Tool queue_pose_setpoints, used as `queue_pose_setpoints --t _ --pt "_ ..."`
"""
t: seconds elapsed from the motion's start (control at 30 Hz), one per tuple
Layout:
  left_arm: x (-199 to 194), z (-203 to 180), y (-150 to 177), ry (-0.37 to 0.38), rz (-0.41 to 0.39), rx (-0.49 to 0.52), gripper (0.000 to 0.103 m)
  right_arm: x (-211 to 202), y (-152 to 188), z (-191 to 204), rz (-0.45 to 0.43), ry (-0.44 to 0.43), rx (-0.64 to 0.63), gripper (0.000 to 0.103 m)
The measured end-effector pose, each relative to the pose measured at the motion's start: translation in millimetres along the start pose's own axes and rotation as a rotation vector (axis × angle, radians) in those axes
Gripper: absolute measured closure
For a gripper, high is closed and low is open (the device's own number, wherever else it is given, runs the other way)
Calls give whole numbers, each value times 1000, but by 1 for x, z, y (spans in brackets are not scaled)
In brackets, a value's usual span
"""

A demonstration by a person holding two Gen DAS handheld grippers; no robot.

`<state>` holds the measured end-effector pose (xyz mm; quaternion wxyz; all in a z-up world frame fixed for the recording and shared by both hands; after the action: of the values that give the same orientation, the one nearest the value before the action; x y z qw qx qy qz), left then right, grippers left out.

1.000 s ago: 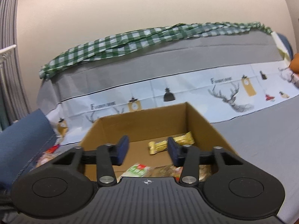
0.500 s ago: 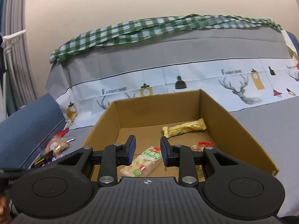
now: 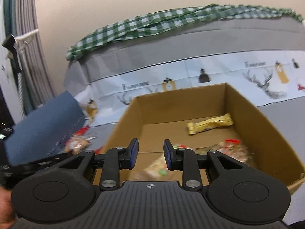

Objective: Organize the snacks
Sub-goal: 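Move both tools back to the snack pile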

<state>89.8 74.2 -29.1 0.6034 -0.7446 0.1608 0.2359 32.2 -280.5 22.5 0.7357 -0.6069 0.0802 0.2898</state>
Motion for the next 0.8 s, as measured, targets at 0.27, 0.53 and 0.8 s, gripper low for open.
queue_pose_setpoints --t 0.27,0.53,0.8 --pt "8 13 -3 -135 -44 -68 52 7 -41 39 43 -100 22 70" --pt "31 69 -5 -163 14 -465 29 89 -78 126 201 -171 -18 66" --pt "32 88 -4 -100 30 -604 20 234 -47 177 475 43 -127 30"
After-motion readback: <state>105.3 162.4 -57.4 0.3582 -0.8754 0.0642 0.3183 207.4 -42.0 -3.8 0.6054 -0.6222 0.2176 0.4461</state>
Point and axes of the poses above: each gripper's, at about its wrist camera, not at the fingertips, and x roughly the way its jaws point, z to its left, y to its underside, the point moved 2 cm from there along x, roughly the way its jaws point, and after that the axes turned 6 degrees about z, right-handed, at the moved point
